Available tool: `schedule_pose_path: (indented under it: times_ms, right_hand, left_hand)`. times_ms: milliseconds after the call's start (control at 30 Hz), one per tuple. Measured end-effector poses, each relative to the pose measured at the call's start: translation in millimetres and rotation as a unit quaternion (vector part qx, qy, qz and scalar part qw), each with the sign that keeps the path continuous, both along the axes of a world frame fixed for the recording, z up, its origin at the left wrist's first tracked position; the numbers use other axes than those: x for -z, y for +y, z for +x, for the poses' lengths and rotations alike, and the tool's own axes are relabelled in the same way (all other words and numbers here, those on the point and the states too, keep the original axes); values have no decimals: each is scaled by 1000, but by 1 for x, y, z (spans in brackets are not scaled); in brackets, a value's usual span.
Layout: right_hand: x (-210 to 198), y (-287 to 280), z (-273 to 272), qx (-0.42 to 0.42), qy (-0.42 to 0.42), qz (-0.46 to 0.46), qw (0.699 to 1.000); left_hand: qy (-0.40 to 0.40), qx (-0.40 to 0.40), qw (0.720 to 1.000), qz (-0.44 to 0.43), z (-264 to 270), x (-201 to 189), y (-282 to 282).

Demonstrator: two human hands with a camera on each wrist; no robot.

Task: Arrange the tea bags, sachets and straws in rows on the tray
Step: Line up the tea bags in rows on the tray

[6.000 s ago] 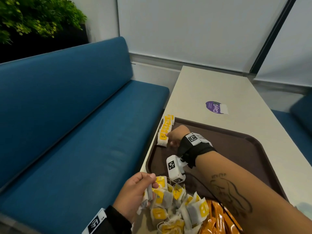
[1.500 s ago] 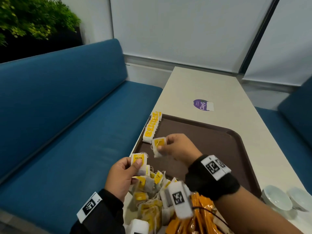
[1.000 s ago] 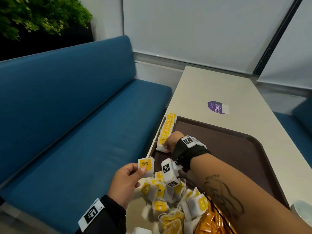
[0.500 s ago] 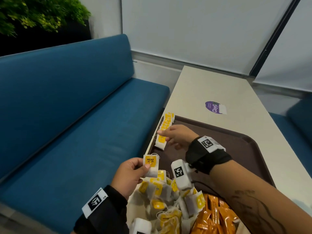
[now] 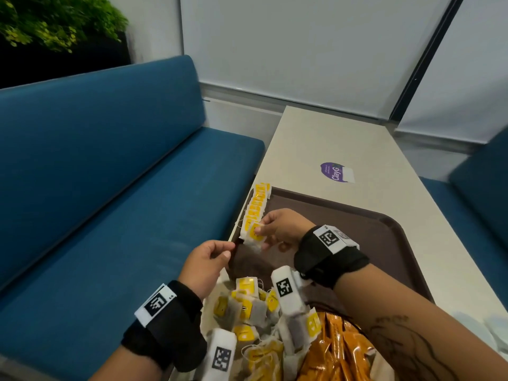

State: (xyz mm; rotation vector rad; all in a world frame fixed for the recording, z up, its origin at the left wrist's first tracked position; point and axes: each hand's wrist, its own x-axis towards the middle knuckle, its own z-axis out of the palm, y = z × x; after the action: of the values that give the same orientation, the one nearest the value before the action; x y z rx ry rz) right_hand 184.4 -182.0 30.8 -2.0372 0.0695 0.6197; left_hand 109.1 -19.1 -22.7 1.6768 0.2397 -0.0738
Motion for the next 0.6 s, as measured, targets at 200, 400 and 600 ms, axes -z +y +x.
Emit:
schedule_pose_path:
  times_ms: [200,400,600]
  right_hand:
    - [19,20,24,-13,46,-76,996]
    - [31,33,49,16,65,-142,988]
    - [33,32,48,54,51,-109,991]
  left_hand:
    - [21,57,992,107,-6,19,10]
    - [20,111,980,165,-12,34,10]
    - [34,110,981,158,-18,29,9]
